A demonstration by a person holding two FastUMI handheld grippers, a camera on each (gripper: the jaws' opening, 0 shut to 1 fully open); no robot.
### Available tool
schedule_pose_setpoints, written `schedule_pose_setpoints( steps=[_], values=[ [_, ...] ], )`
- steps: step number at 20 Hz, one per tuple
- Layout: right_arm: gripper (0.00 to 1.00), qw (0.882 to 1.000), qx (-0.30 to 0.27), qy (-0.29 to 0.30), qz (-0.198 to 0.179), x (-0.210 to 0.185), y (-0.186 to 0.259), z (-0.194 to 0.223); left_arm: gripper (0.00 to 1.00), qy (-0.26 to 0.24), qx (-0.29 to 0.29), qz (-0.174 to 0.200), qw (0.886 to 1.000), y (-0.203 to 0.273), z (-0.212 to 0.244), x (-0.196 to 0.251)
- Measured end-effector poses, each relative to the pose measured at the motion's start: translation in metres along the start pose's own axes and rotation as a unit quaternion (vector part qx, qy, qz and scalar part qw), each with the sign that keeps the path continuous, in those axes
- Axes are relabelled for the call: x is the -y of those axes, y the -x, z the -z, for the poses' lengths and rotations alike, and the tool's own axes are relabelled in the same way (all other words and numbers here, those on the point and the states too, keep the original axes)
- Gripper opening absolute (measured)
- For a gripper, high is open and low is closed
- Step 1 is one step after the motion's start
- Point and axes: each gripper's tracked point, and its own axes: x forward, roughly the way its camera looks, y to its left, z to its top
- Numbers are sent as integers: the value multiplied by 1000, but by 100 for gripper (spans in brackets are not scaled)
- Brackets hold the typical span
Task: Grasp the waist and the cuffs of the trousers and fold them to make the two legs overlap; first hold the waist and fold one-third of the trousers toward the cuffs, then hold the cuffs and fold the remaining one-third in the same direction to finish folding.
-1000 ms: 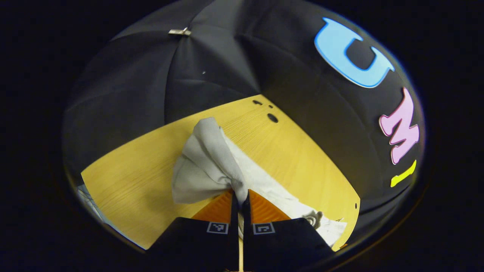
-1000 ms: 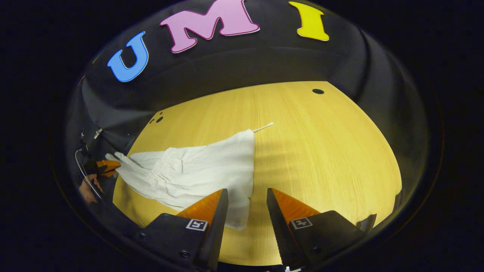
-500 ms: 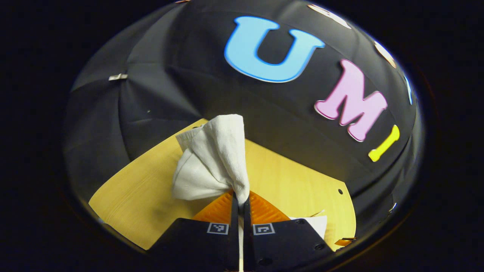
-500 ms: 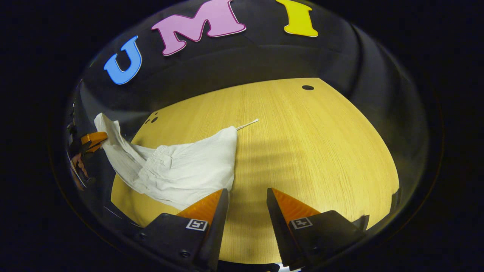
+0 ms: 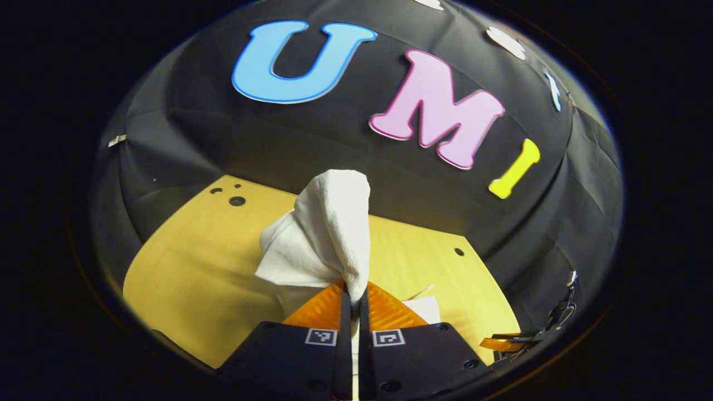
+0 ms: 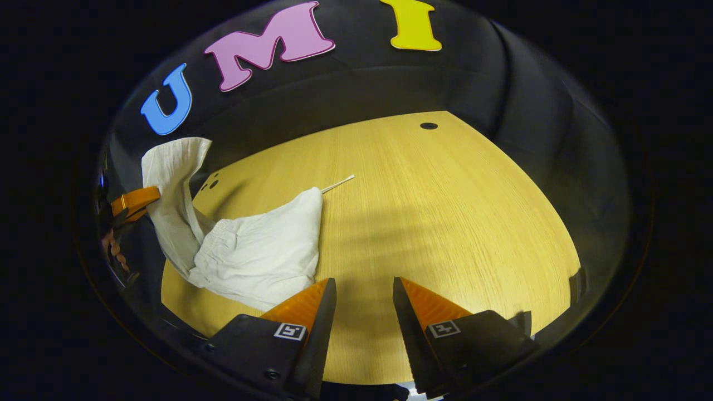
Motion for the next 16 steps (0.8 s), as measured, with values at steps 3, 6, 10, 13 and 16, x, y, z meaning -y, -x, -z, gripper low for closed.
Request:
schedule_pose_setpoints(
  steps=[3,6,10,13,16],
  values=[
    [64,1000,-2,-12,9,10,3,1,9,-24,-34,34,999,-6,34,27],
    [64,1000,-2,-16,17,17,5,2,9,-46,-83,63,993,-15,82,52],
    [64,1000,-4,-19,21,20,9,7,9,-54,-149,86,984,-28,138,65],
    [64,1000,-8,-20,21,22,7,8,12,-66,-189,90,976,-28,169,65],
    [64,1000,-9,-21,21,22,6,9,22,-72,-218,100,968,-23,192,66]
  ],
)
